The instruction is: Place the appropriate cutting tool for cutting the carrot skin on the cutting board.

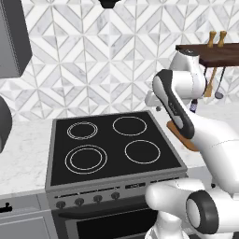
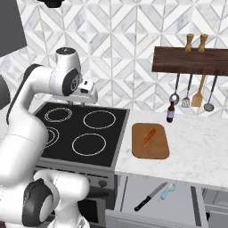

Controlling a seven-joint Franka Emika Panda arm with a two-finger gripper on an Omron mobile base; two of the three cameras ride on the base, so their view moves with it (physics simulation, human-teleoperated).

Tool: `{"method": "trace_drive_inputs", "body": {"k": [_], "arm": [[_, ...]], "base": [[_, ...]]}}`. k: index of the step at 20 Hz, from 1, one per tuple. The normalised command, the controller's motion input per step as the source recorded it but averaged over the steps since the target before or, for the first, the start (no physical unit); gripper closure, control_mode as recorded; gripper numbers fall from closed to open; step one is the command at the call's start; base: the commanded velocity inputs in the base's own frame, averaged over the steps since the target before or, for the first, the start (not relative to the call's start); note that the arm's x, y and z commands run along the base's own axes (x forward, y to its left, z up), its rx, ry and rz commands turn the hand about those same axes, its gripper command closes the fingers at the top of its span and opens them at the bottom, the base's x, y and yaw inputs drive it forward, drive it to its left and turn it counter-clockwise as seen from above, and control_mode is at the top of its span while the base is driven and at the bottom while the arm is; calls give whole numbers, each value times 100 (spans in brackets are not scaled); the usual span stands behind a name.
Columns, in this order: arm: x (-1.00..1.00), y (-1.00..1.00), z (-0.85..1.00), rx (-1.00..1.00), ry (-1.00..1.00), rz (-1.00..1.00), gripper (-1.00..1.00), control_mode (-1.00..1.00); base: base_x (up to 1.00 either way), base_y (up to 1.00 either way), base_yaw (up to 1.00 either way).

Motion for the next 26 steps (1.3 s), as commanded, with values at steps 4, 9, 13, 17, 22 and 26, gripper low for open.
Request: {"method": "trace_drive_inputs", "body": {"k": [4, 9, 13, 17, 22, 26], "arm": [[-52, -6, -3, 0, -2, -4, -100, -100], [-93, -93, -27, 7, -2, -20, -100, -100], [-74, -100, -43, 16, 6, -18, -100, -100], [-67, -100, -60, 12, 11, -17, -100, -100], [-59, -100, -63, 9, 6, -14, -100, -100], [-19, -100, -82, 8, 5, -7, -100, -100]], "base": [[0, 0, 0], [0, 0, 0], [0, 0, 0], [0, 0, 0], [0, 0, 0], [0, 0, 0]]}}
